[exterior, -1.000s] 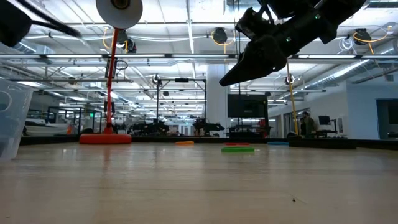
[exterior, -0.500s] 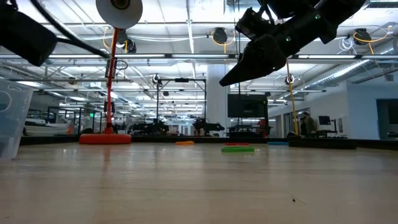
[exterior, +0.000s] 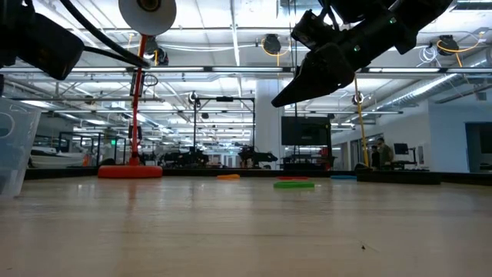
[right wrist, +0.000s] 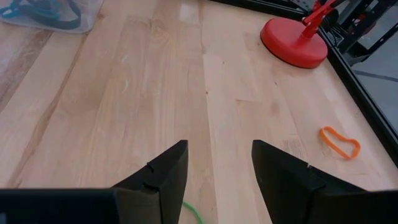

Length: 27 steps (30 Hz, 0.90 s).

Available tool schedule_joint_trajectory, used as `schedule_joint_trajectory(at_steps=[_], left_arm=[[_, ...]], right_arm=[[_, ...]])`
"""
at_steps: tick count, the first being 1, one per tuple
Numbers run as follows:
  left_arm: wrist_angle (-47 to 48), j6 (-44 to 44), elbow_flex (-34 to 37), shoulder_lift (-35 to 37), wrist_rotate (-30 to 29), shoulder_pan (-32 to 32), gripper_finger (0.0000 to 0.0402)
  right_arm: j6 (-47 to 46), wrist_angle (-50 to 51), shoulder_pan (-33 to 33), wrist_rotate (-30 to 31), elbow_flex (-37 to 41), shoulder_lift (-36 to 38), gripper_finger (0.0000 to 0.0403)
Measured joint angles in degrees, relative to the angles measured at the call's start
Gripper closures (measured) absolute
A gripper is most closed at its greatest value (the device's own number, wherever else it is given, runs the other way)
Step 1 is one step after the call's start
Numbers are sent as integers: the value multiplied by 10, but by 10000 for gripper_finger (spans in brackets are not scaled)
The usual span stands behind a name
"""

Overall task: Pick and place rubber bands into bin
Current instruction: Put the bottom blue rubber band into the transparent bin

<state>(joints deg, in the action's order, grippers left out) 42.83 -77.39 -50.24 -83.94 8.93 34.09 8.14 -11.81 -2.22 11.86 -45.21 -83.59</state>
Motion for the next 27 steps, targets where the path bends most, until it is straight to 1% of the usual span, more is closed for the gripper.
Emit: schedule_joint_trajectory(at_steps=[7, 10, 13, 18, 22, 25, 27], left_arm=[[0, 17, 0, 0, 0, 0, 392], [0, 17, 0, 0, 0, 0, 380], [0, 6, 0, 0, -12, 0, 354], [0, 6, 0, 0, -11, 0, 293], [0, 7, 0, 8, 38, 0, 258], [-3, -3, 0, 24, 62, 0, 245], [-3, -9, 0, 36, 68, 0, 240]], right_arm=[[0, 0, 0, 0, 0, 0, 227], [0, 0, 0, 0, 0, 0, 230], [0, 0, 0, 0, 0, 0, 231], [0, 0, 0, 0, 0, 0, 227], [0, -1, 0, 0, 0, 0, 228], [0, -1, 0, 0, 0, 0, 231], [0, -1, 0, 0, 0, 0, 230]])
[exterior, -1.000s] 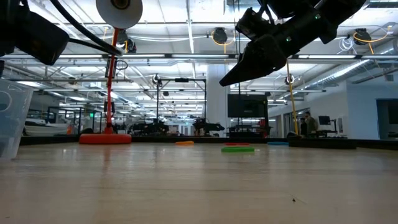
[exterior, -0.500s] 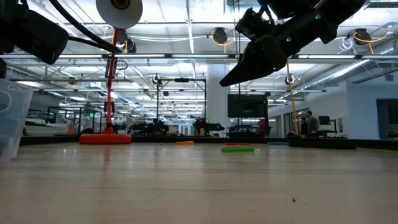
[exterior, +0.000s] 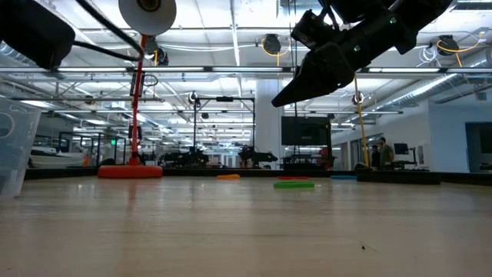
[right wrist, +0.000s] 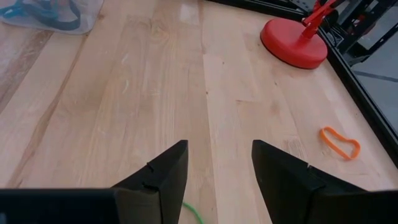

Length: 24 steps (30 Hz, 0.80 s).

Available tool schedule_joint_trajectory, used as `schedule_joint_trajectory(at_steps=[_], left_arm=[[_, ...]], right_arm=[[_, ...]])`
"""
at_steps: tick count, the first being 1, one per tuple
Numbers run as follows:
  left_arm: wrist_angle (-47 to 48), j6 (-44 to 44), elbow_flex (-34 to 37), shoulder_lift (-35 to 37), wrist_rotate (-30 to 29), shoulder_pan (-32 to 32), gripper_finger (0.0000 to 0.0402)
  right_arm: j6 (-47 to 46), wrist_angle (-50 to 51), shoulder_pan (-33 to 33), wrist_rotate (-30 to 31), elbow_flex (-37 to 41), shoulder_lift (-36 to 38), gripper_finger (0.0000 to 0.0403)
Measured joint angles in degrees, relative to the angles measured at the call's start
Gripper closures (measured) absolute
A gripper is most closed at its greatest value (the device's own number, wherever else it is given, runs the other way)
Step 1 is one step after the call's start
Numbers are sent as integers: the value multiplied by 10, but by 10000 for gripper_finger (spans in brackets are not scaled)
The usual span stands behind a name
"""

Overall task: Pick and place rubber bands into bin
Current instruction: Put the bottom blue rubber band into the transparent bin, then put the green rubber band into the transparent bin

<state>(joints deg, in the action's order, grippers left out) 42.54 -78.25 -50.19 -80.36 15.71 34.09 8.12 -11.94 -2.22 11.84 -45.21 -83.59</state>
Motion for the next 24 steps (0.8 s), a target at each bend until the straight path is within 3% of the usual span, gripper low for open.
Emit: schedule_joint_trajectory(at_steps=[9, 13, 17, 24], left_arm=[[12, -31, 0, 73, -26, 0, 238], [12, 1, 0, 101, -76, 2, 238], [-6, 97, 0, 124, -181, 2, 238], [-73, 302, 0, 147, -435, -10, 238]], right_arm=[[-1, 0, 0, 0, 0, 0, 229], [-10, 0, 0, 0, 0, 0, 231], [-15, 0, 0, 0, 0, 0, 228], [-15, 0, 0, 0, 0, 0, 230]])
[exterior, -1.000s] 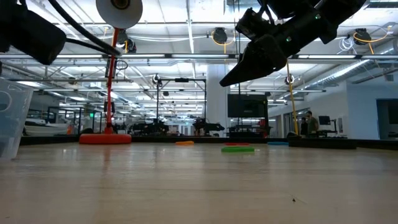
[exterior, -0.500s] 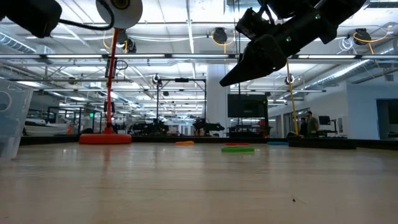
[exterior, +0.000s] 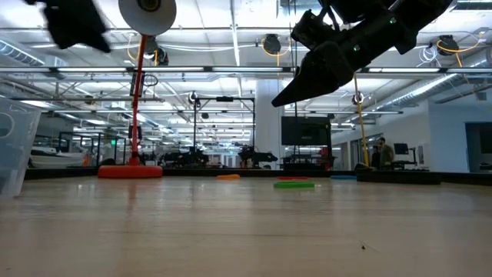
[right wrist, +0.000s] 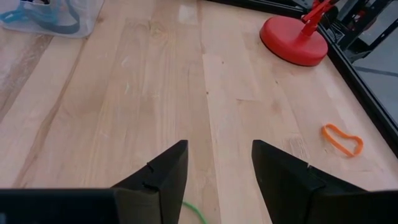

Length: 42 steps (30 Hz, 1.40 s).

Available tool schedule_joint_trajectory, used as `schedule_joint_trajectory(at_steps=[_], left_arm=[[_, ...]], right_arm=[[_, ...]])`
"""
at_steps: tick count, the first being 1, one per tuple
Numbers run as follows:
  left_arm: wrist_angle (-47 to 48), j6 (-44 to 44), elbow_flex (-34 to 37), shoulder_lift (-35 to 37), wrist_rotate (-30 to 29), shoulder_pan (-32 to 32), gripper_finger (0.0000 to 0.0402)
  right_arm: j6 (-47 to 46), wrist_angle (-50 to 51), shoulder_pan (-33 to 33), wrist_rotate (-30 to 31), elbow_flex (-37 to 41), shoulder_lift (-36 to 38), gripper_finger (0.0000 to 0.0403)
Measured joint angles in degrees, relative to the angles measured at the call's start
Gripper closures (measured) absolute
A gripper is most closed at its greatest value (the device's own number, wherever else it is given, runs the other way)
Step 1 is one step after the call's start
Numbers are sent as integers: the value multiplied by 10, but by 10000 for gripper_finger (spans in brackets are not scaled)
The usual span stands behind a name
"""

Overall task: Pick and place rubber bands into bin
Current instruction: Put the green rubber band into the transparent bin

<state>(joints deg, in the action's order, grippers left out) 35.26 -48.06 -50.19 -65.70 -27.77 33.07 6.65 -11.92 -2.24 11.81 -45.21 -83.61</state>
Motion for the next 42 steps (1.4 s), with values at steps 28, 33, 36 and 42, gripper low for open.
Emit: schedule_joint_trajectory(at_steps=[28, 33, 36, 42], left_arm=[[-85, 268, 0, 1, -113, -119, 238], [-80, 267, 0, 1, -113, -125, 238], [-80, 266, 0, 1, -113, -125, 238], [-80, 254, 0, 1, -113, -125, 238]], right_arm=[[-118, 97, 45, 31, 25, 0, 260], [-151, 43, 45, 31, 84, 0, 270], [-149, -53, 43, 31, 124, 0, 274], [-140, -95, 42, 31, 152, 0, 277]])
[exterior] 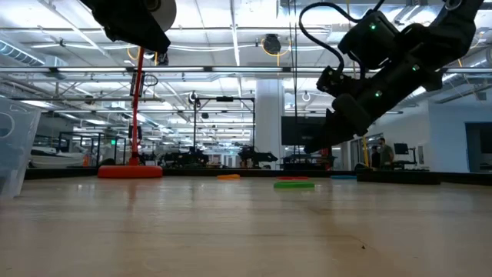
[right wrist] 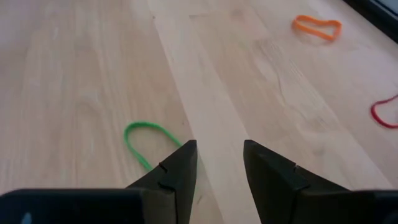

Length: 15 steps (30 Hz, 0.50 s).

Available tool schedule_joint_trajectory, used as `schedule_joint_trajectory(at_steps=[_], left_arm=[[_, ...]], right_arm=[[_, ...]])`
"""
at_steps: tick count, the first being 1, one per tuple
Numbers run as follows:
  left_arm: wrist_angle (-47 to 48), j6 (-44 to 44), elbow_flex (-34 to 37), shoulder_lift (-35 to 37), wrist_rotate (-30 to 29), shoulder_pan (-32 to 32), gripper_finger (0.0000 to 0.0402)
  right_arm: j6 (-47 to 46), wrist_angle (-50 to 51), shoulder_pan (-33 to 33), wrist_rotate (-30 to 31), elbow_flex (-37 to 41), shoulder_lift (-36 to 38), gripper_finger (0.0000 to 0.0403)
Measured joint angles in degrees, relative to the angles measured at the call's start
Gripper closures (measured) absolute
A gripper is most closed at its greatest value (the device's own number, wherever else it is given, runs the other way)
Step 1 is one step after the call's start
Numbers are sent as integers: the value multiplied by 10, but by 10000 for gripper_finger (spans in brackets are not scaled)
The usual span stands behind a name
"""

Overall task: Pick and place rubber bands into bin
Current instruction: Put the green rubber band into the transparent bin

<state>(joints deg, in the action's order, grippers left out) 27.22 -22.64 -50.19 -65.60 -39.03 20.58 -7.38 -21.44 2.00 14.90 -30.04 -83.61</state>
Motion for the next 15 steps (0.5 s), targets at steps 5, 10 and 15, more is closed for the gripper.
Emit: schedule_joint_trajectory(at_steps=[5, 10, 15], left_arm=[[0, 0, 0, 0, 0, 0, 238], [0, -1, 0, 0, 0, 0, 238], [0, -1, 0, 0, 0, 0, 238]], right_arm=[[-1, -6, -2, 0, 0, -14, 278], [-16, -13, -4, -1, 0, -52, 278], [-16, -65, -11, -2, -1, -86, 278]])
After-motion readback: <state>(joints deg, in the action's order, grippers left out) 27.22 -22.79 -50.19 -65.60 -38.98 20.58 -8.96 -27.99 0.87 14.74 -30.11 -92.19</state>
